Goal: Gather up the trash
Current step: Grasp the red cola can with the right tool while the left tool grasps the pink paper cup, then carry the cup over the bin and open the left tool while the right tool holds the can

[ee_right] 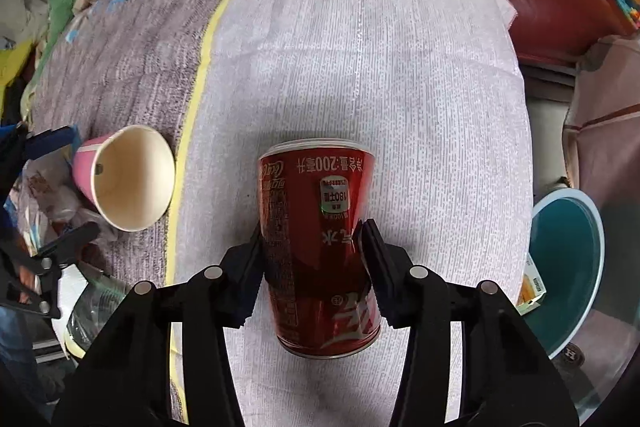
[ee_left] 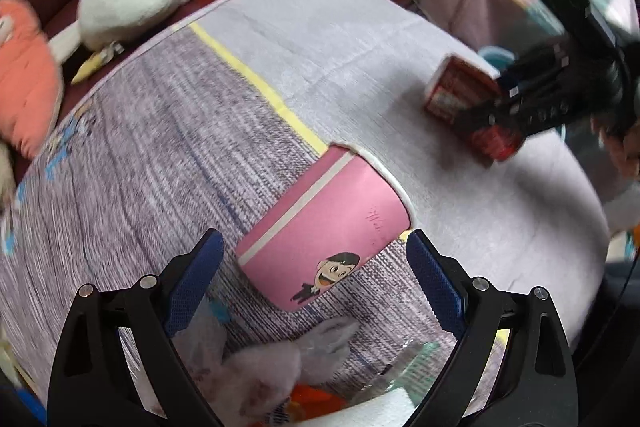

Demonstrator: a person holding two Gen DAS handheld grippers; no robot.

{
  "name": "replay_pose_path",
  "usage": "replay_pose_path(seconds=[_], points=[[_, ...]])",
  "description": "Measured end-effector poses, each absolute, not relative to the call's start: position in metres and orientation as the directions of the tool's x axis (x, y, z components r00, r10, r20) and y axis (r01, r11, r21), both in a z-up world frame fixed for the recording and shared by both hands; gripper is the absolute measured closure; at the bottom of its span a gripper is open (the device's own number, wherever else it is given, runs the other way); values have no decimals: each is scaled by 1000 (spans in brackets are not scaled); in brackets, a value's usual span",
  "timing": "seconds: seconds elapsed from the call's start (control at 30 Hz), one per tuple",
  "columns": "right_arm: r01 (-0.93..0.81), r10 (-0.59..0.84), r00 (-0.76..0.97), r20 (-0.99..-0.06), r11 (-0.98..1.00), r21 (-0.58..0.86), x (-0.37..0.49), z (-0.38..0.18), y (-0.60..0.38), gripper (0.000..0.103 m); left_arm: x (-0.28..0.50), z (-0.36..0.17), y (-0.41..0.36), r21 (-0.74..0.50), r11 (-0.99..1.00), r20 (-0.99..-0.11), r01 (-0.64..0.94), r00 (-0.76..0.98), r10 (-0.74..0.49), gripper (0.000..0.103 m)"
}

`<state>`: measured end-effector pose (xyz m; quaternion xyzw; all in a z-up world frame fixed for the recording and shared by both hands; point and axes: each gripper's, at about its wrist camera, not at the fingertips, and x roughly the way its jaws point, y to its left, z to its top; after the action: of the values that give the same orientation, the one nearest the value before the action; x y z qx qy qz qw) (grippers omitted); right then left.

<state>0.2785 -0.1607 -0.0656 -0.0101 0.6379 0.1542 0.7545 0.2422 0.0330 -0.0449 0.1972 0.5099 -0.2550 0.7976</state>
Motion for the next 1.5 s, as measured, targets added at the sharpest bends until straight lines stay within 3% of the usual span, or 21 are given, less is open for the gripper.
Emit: replay_pose_path(seconds=[0.2, 0.53, 0.63, 0.77, 1.2, 1.5], points=[[-213, 258, 144, -955, 951, 225, 273, -63, -174, 58, 242, -57, 22, 118, 703, -938, 701, 311, -154, 10], [-165, 299, 151, -942, 948, 274, 269, -64, -195, 58, 251, -82, 5, 148, 669, -951, 729, 291, -107, 10], [-154, 311, 161, -937, 945, 287, 267, -62, -204, 58, 252, -84, 1, 137, 682, -954, 719, 280, -103, 31], [-139, 329, 189, -925, 942, 306, 261, -57, -217, 58, 253, -79, -3, 158, 722, -947, 674, 310, -82, 39], [-115, 377, 251, -891, 926, 359, 229, -35, -249, 58, 225, -35, -25, 144, 829, -928, 541, 363, -76, 39], [-84, 397, 334, -855, 916, 393, 195, -12, -294, 58, 194, -1, -67, 143, 836, -908, 531, 406, -102, 39]])
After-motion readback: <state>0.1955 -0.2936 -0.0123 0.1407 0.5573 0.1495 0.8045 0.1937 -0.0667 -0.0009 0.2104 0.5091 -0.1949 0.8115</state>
